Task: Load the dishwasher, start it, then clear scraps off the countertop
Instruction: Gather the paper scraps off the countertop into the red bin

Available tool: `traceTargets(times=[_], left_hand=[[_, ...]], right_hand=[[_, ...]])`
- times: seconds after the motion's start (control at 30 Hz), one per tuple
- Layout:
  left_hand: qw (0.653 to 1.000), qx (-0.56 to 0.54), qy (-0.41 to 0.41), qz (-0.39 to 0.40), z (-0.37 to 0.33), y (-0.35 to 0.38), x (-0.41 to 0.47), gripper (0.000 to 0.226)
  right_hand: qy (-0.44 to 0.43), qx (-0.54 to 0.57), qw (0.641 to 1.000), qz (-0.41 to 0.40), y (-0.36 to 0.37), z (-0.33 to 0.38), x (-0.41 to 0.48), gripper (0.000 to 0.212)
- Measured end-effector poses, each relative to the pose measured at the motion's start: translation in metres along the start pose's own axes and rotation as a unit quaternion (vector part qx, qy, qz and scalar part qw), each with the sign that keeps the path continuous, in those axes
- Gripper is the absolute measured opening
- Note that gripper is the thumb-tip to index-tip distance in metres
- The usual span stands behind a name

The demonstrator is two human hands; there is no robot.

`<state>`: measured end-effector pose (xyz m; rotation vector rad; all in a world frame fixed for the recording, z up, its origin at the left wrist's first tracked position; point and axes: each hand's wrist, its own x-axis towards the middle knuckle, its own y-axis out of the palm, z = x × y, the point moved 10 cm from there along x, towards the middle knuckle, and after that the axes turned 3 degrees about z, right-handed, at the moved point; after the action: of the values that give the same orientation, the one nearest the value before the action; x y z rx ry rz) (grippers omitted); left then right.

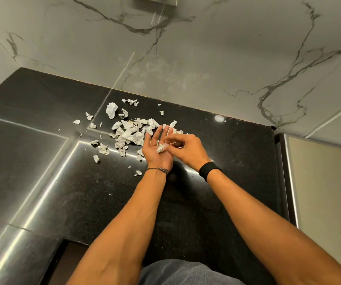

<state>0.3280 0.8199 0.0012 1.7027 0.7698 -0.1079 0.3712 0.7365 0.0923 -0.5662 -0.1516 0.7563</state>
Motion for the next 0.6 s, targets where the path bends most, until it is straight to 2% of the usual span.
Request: traceTargets(times=[0.1, 0.2, 0.27, 0.33, 0.47, 0.53, 0.6], left_hand=[[1.000, -0.010, -0.001, 0.000, -0.005, -0.005, -0.001, 0.050], [1.000, -0.019, -0.013, 0.006, -0.010, -0.006, -0.002, 0.053], [1.000, -0.015, -0.019, 0.008, -0.015, -0.007, -0.002, 0.055], [1.000, -0.007, -0.026, 0.016, -0.018, -0.008, -0.002, 0.057], [0.999, 0.016, -0.027, 0.025, -0.024, -0.009, -0.001, 0.063], [0.999, 0.022, -0.026, 0.025, -0.026, -0.011, 0.001, 0.064], [0.999, 0.027, -0.023, 0.023, -0.028, -0.013, 0.003, 0.064]], right_hand=[[0.005, 0.011, 0.998, -0.057, -0.018, -0.007, 0.002, 0.019], [0.033, -0.010, 0.994, -0.100, -0.034, -0.024, 0.009, 0.019], [0.046, -0.072, 0.993, -0.078, -0.032, -0.031, 0.016, 0.026], [0.045, -0.161, 0.986, -0.023, -0.020, -0.036, 0.024, 0.042], [0.050, -0.294, 0.952, 0.074, 0.013, -0.047, 0.038, 0.063], [0.040, -0.324, 0.940, 0.101, 0.024, -0.050, 0.040, 0.056], [0.020, -0.339, 0.936, 0.093, 0.026, -0.049, 0.038, 0.043]])
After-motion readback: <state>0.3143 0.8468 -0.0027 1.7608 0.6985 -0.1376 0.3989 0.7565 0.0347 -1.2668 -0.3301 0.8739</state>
